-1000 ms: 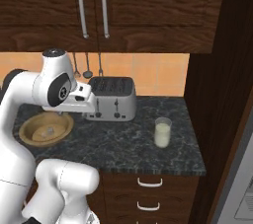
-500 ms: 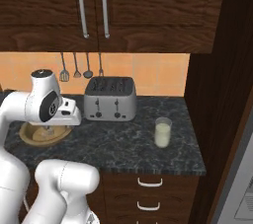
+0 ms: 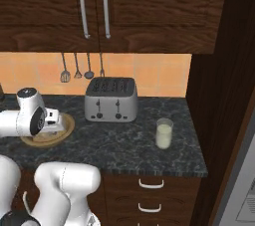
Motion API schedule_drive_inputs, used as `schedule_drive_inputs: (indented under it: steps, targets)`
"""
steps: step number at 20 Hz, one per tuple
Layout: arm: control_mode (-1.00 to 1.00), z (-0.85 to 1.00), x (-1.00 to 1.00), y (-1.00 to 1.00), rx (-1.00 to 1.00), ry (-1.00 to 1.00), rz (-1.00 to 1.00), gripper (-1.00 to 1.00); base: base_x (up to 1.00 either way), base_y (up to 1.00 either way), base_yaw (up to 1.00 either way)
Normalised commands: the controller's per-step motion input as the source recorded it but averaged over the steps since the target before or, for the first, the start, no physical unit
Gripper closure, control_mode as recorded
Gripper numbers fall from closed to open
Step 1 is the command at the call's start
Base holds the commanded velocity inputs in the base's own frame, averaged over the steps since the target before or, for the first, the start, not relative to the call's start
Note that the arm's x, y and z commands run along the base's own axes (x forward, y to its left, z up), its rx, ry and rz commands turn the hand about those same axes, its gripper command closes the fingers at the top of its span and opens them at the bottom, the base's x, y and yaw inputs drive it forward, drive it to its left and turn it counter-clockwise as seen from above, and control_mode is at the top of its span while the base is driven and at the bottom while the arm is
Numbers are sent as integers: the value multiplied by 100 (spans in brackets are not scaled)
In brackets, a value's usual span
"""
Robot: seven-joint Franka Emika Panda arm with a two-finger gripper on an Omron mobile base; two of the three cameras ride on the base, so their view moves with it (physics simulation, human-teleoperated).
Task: Grab a lemon wedge from the fridge and one ice cube from the ice bowl, and put them in the glass of lemonade.
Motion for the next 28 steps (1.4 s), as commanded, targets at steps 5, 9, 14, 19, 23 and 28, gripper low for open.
schedule_drive_inputs:
  steps: [5,9,14,19,23,28]
  targets:
    - [-100,-15,55,41,-1,2,1,-100,0,0,0]
    - [-100,-8,48,11,0,0,-8,-100,0,0,0]
    - [-100,-25,30,0,0,0,-8,-100,0,0,0]
    - [-100,-37,14,3,0,0,-11,-100,0,0,0]
    - [-100,-26,24,15,0,0,-8,-100,0,0,0]
    - [-100,-19,29,15,0,0,-7,-100,0,0,0]
